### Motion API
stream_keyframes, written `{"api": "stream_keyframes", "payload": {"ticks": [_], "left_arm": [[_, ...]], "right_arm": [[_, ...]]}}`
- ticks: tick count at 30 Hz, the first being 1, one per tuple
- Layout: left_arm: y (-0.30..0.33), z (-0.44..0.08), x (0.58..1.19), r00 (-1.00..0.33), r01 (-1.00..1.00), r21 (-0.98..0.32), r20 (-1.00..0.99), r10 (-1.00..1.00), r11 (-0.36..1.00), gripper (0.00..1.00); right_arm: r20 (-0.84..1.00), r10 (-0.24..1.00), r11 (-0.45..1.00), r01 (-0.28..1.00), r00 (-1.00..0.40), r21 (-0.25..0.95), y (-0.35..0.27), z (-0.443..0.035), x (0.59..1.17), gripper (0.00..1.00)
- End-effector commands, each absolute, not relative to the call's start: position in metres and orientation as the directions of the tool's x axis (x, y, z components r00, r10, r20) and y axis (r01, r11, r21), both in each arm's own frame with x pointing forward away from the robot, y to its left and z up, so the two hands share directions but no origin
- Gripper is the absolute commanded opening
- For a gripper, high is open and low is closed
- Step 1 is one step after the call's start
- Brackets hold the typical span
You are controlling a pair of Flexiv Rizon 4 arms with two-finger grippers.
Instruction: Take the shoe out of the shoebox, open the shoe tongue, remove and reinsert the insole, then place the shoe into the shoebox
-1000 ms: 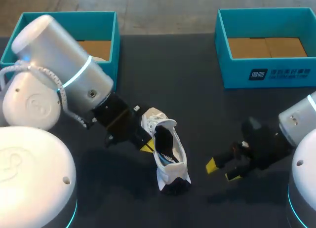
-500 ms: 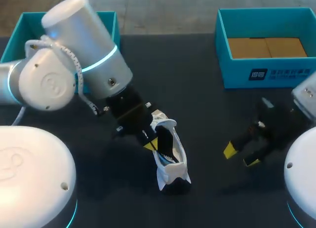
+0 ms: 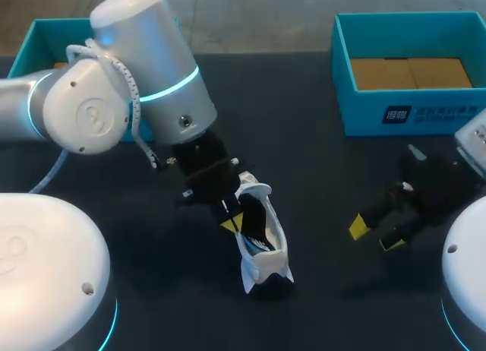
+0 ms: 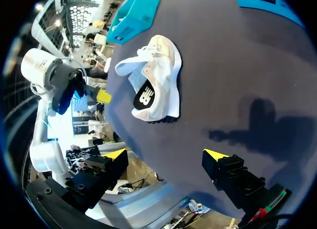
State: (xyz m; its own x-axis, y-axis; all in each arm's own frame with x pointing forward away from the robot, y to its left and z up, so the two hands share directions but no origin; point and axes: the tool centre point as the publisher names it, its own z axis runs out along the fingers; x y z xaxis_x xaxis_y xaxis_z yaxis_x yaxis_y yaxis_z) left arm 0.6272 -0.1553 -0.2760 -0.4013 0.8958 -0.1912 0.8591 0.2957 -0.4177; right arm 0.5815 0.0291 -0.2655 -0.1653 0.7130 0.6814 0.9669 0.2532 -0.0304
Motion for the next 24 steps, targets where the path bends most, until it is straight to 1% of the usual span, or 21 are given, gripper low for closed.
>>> {"api": "stream_keyframes", "payload": {"ticks": [1,4,9,10,14,17,24], "left_arm": [[-0.159,-0.283,0.636,-0.372,0.869,-0.416,-0.187,0.909,0.269,0.0],[-0.161,-0.289,0.638,-0.346,0.89,-0.377,-0.189,0.919,0.258,0.0],[-0.166,-0.297,0.643,-0.32,0.902,-0.365,-0.205,0.925,0.231,0.0],[-0.167,-0.299,0.644,-0.311,0.913,-0.336,-0.207,0.928,0.231,0.0],[-0.174,-0.305,0.648,-0.284,0.929,-0.301,-0.212,0.935,0.214,0.0],[-0.178,-0.311,0.65,-0.251,0.941,-0.278,-0.196,0.948,0.191,0.0],[-0.182,-0.324,0.658,-0.207,0.944,-0.291,-0.16,0.965,0.155,0.0]], "right_arm": [[0.661,0.725,0.29,0.956,-0.194,-0.037,0.023,-0.257,0.582,1.0],[0.641,0.74,0.294,0.955,-0.202,-0.038,0.018,-0.254,0.583,1.0],[0.629,0.753,0.275,0.961,-0.192,-0.037,0.006,-0.253,0.586,1.0],[0.629,0.754,0.275,0.961,-0.191,-0.038,0.004,-0.253,0.586,1.0],[0.655,0.725,0.311,0.95,-0.214,-0.033,-0.004,-0.254,0.589,1.0],[0.655,0.725,0.311,0.95,-0.214,-0.033,-0.004,-0.254,0.589,1.0],[0.655,0.725,0.311,0.95,-0.214,-0.033,-0.004,-0.254,0.589,1.0]]}}
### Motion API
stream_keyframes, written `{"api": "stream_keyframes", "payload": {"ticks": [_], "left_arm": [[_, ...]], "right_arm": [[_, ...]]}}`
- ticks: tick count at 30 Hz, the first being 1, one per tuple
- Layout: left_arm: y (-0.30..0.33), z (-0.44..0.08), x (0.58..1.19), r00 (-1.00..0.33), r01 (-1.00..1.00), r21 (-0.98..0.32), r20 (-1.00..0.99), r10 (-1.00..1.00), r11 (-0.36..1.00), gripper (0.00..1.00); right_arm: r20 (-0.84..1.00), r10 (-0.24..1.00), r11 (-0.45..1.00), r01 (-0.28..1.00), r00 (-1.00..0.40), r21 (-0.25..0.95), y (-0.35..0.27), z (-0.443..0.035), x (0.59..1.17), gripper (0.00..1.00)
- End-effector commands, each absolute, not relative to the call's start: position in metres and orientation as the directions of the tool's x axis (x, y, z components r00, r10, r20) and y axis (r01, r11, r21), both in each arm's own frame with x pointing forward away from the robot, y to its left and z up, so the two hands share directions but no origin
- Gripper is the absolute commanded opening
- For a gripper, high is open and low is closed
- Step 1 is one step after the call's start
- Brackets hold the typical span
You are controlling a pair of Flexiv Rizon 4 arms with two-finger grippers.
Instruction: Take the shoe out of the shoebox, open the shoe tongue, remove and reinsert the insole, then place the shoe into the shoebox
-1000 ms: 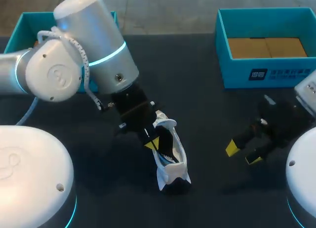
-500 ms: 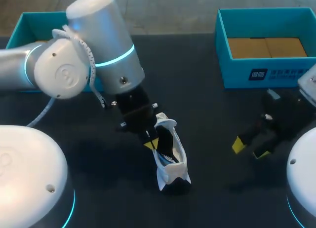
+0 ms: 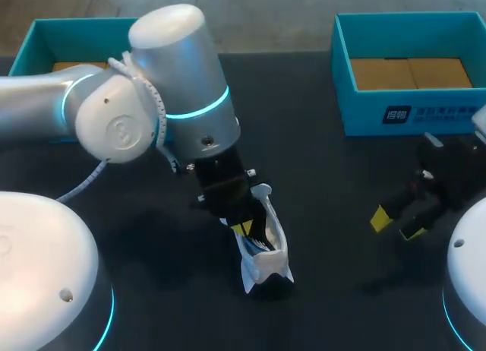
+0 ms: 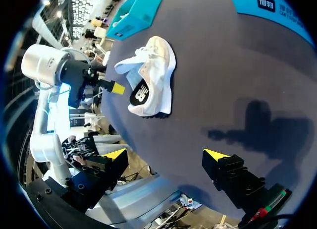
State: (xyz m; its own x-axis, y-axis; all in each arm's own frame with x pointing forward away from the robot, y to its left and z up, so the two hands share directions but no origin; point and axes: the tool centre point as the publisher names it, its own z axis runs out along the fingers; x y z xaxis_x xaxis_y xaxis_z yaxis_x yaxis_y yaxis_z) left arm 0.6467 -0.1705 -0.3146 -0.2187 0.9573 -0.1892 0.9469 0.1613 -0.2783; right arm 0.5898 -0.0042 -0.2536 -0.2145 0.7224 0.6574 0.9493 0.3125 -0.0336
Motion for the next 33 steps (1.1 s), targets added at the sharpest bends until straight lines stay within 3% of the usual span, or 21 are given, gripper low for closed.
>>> {"api": "stream_keyframes", "payload": {"ticks": [1,33], "left_arm": [[-0.183,-0.325,0.66,-0.205,0.943,-0.298,-0.158,0.966,0.151,0.0],[-0.184,-0.338,0.645,-0.025,0.931,-0.365,-0.025,0.999,0.014,0.0]], "right_arm": [[0.655,0.725,0.311,0.95,-0.214,-0.033,-0.004,-0.254,0.589,1.0],[0.655,0.725,0.311,0.95,-0.214,-0.033,-0.004,-0.254,0.589,1.0]]}}
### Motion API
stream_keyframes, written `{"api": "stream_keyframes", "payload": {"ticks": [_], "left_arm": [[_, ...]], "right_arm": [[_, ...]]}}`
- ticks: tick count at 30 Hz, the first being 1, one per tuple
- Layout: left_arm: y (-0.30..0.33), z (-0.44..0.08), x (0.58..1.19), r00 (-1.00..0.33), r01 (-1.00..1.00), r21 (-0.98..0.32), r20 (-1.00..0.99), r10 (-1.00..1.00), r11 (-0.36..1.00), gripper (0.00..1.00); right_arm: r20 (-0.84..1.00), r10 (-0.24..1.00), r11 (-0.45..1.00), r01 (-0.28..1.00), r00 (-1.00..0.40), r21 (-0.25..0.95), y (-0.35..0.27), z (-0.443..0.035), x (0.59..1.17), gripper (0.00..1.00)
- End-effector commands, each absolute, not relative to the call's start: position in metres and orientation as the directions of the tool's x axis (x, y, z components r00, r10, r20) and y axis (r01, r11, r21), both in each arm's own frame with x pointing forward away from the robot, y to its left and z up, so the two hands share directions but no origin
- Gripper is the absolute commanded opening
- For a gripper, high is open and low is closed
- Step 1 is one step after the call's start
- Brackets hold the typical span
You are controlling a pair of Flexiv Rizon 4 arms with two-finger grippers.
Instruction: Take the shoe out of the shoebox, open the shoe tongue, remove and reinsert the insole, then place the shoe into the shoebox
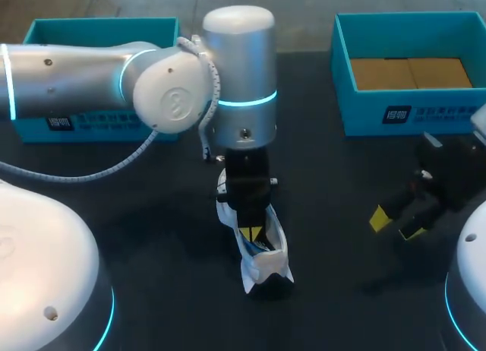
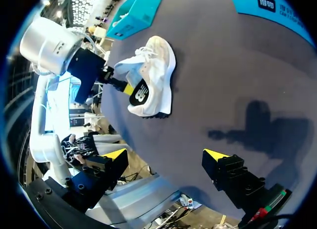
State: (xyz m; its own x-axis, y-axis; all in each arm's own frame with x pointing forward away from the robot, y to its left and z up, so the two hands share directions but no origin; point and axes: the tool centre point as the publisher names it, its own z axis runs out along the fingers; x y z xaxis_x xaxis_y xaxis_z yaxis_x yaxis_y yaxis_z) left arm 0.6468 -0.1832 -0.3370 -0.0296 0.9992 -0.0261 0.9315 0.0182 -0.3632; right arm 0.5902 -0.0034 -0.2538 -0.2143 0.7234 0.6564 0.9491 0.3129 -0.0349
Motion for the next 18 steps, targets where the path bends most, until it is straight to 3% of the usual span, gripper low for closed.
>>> {"api": "stream_keyframes", "payload": {"ticks": [1,18], "left_arm": [[-0.184,-0.339,0.644,-0.024,0.93,-0.366,-0.025,0.999,0.013,0.0],[-0.183,-0.354,0.634,-0.019,0.924,-0.382,-0.015,1.0,0.012,0.0]], "right_arm": [[0.655,0.725,0.311,0.95,-0.214,-0.033,-0.004,-0.254,0.589,1.0],[0.655,0.725,0.311,0.95,-0.214,-0.033,-0.004,-0.254,0.589,1.0]]}}
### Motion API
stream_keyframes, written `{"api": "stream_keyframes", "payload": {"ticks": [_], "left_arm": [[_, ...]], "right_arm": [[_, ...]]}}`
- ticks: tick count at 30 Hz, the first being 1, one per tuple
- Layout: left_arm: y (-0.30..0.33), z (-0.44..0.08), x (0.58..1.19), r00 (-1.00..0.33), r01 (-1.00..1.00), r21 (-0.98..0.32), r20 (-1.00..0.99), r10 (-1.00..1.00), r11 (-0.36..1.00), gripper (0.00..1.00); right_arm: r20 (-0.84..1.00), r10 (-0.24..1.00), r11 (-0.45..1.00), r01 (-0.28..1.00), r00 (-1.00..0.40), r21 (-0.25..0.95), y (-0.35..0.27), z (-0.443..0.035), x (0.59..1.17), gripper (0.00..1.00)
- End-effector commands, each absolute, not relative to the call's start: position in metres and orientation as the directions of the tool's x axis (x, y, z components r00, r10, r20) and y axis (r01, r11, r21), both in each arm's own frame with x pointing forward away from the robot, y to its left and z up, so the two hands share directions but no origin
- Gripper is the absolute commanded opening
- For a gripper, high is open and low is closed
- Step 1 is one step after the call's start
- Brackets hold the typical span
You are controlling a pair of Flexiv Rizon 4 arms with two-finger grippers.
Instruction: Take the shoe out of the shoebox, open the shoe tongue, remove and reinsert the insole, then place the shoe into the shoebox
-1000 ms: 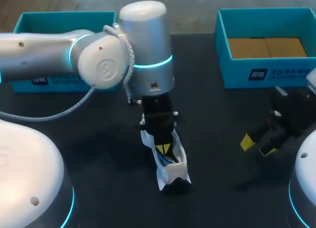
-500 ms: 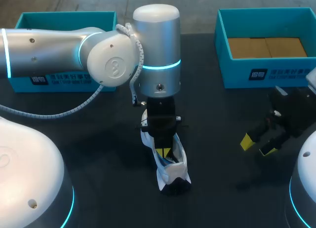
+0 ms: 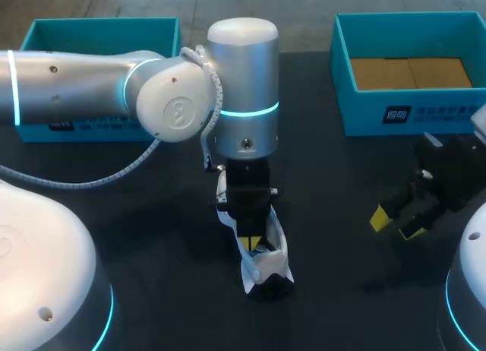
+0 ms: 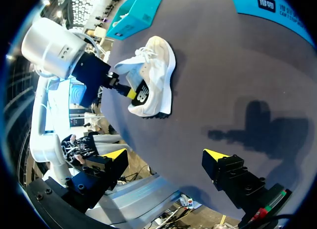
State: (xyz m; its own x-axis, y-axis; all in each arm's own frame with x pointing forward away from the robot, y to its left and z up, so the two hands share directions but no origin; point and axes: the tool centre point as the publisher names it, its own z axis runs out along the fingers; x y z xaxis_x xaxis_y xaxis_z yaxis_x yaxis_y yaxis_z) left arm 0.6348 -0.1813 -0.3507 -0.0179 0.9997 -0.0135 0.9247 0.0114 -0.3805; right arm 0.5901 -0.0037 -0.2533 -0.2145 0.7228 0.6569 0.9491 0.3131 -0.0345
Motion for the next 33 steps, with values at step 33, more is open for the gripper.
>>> {"api": "stream_keyframes", "payload": {"ticks": [33], "left_arm": [[-0.184,-0.385,0.63,-0.021,0.914,-0.403,0.051,0.998,0.04,0.0]], "right_arm": [[0.655,0.725,0.311,0.95,-0.214,-0.033,-0.004,-0.254,0.589,1.0]]}}
